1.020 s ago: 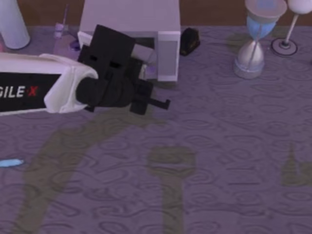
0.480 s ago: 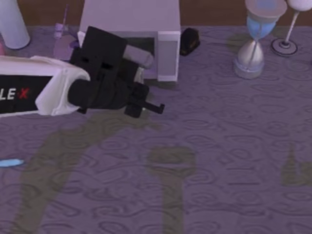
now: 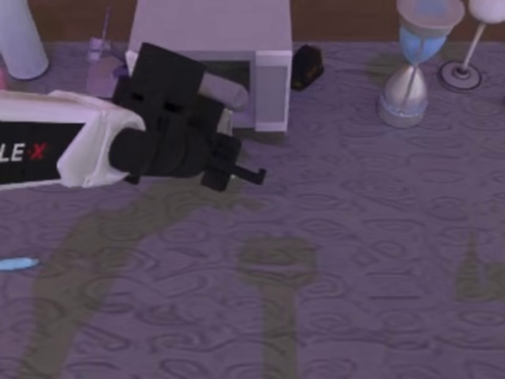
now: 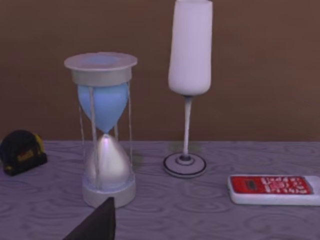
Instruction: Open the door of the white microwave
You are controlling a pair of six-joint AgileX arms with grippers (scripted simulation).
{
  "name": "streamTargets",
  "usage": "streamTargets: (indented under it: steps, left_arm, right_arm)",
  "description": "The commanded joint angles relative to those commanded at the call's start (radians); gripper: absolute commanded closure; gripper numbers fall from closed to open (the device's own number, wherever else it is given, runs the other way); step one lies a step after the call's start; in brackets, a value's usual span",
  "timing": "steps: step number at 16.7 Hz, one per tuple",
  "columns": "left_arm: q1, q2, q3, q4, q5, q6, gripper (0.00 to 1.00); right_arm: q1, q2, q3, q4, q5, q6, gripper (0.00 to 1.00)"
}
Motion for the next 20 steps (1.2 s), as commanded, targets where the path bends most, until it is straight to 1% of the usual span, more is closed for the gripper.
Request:
streamTargets:
  steps: [15,17,20]
  left_arm:
    - [0.000,0.000,0.000,0.000,0.000,0.000,1.00]
    - [-0.007,0.001,0.001,-0.001,0.010,-0.003,1.00]
    - [0.008,-0.012,-0.014,0.000,0.030,0.026,1.00]
  right_arm:
    - [0.000,0.000,0.000,0.000,0.000,0.000,0.00]
    - [0.000,0.000,0.000,0.000,0.000,0.000,0.00]
    - [0.000,0.000,0.000,0.000,0.000,0.000,0.00]
